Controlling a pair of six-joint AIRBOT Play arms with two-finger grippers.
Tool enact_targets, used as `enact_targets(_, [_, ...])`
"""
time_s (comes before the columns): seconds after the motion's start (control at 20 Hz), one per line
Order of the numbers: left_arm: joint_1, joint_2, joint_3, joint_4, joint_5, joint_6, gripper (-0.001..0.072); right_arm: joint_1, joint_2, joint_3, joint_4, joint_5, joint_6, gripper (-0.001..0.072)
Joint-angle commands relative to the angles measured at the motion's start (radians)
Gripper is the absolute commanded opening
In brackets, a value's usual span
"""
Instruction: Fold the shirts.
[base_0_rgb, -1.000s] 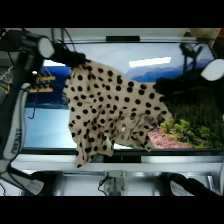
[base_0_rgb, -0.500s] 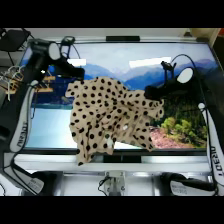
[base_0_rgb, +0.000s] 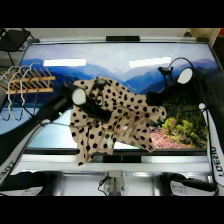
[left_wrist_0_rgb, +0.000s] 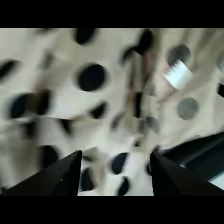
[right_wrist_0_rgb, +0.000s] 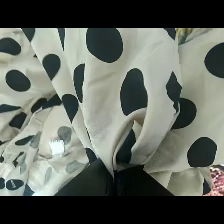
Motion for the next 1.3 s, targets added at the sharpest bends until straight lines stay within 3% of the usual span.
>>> enact_targets(0.0, [-0.138, -0.032, -0.143, -0.043, 0.207, -0.052, 0.0491, 0.0, 0.001, 0.0, -0.005, 0.037, 0.0, 0.0076])
enact_targets(0.1, [-0.14, -0.067, -0.144, -0.042, 0.274, -0.049, 0.0489, 0.0, 0.001, 0.0, -0.004, 0.04, 0.0, 0.0076])
enact_targets(0.15, [-0.139, -0.091, -0.143, -0.042, 0.303, -0.043, 0.0435, 0.0, 0.001, 0.0, -0.003, 0.04, 0.0, 0.0076])
enact_targets(0.3, [-0.139, -0.147, -0.143, -0.069, 0.323, -0.04, 0.0435, 0.0, 0.001, 0.0, 0.0, 0.055, 0.0, 0.0076])
enact_targets(0.35, [-0.14, -0.153, -0.143, -0.08, 0.338, -0.04, 0.0391, 0.0, 0.001, 0.0, 0.0, 0.056, 0.0, 0.0076])
enact_targets(0.45, [-0.137, -0.154, -0.143, -0.081, 0.368, -0.04, 0.0173, 0.0, 0.001, 0.0, 0.0, 0.056, 0.0, 0.0076])
enact_targets(0.55, [-0.119, -0.154, -0.143, -0.08, 0.365, -0.04, 0.0064, 0.0, 0.001, 0.0, 0.002, 0.059, 0.0, 0.0076])
enact_targets(0.7, [-0.066, -0.112, -0.126, -0.005, 0.275, 0.023, 0.0046, 0.0, 0.014, 0.0, 0.005, 0.077, -0.008, 0.0076])
enact_targets(0.85, [0.002, 0.057, 0.015, 0.335, 0.032, 0.024, 0.0045, -0.002, 0.1, 0.058, 0.0, 0.129, -0.035, 0.0075])
enact_targets(0.95, [0.048, 0.2, 0.185, 0.448, -0.074, 0.023, 0.0045, -0.002, 0.18, 0.171, 0.003, 0.157, -0.035, 0.0076])
enact_targets(1.1, [0.052, 0.396, 0.483, 0.436, -0.03, 0.019, 0.0046, -0.002, 0.323, 0.39, 0.008, 0.088, -0.068, 0.0076])
enact_targets(1.25, [-0.018, 0.532, 0.686, 0.436, 0.108, 0.03, 0.0046, -0.002, 0.483, 0.523, 0.003, -0.116, -0.097, 0.0075])
